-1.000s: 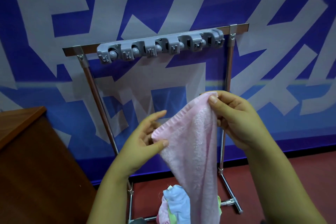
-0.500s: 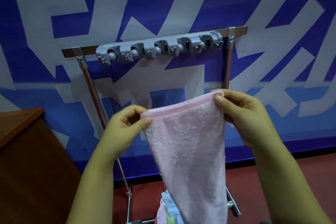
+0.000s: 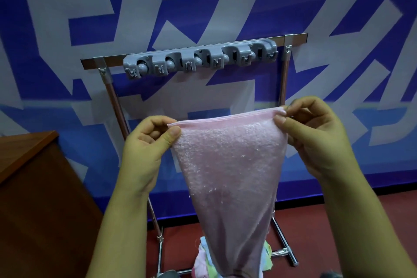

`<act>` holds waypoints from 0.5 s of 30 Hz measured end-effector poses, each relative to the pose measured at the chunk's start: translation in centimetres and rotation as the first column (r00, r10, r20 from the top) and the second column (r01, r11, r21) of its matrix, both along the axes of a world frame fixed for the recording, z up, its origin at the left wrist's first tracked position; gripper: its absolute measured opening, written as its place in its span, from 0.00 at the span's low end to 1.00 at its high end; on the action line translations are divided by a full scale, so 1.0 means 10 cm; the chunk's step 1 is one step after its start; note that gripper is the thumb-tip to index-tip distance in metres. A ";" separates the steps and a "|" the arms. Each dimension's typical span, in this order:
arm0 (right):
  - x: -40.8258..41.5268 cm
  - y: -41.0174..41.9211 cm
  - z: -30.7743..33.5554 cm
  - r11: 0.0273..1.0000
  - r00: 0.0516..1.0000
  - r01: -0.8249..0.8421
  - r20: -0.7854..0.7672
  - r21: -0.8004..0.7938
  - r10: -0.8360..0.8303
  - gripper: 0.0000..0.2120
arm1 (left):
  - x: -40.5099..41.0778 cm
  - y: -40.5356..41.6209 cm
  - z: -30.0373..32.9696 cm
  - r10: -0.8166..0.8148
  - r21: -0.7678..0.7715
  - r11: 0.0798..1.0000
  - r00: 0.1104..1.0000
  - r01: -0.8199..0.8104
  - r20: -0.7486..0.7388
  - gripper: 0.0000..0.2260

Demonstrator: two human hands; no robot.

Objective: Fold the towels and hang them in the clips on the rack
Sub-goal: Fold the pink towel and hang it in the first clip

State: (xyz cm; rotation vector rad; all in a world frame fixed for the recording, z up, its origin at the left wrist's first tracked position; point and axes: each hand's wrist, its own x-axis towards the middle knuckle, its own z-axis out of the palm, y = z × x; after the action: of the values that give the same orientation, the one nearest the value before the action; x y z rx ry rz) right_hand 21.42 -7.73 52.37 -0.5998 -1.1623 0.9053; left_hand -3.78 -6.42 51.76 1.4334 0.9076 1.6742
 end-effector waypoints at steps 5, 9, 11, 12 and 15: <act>0.00 -0.07 0.03 0.998 0.999 -0.043 0.014 0.046 0.043 0.06 | -0.02 -0.09 0.06 -0.099 0.014 0.995 0.989 0.098 0.107 0.07; 0.03 -0.10 0.02 0.999 0.992 -0.029 0.126 0.039 0.024 0.03 | -0.08 -0.09 0.05 -0.145 0.025 0.989 0.982 0.143 0.118 0.07; 0.04 -0.10 0.02 1.000 0.990 -0.005 0.144 0.022 0.002 0.06 | -0.10 -0.08 0.04 -0.179 0.030 0.984 0.977 0.176 0.115 0.10; 0.04 -0.10 0.03 1.000 0.988 0.015 0.153 0.010 -0.017 0.12 | -0.11 -0.07 0.03 -0.190 0.022 0.982 0.975 0.189 0.119 0.10; 0.00 -0.07 0.01 0.997 0.984 0.047 0.172 -0.056 -0.037 0.17 | -0.12 -0.01 -0.02 -0.172 -0.052 0.982 0.975 0.180 0.139 0.12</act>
State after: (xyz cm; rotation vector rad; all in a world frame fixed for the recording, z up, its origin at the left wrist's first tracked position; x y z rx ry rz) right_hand 21.42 -8.46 52.47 -0.7603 -1.2748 0.8679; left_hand -4.96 -6.53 51.53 1.3013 0.7315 1.5741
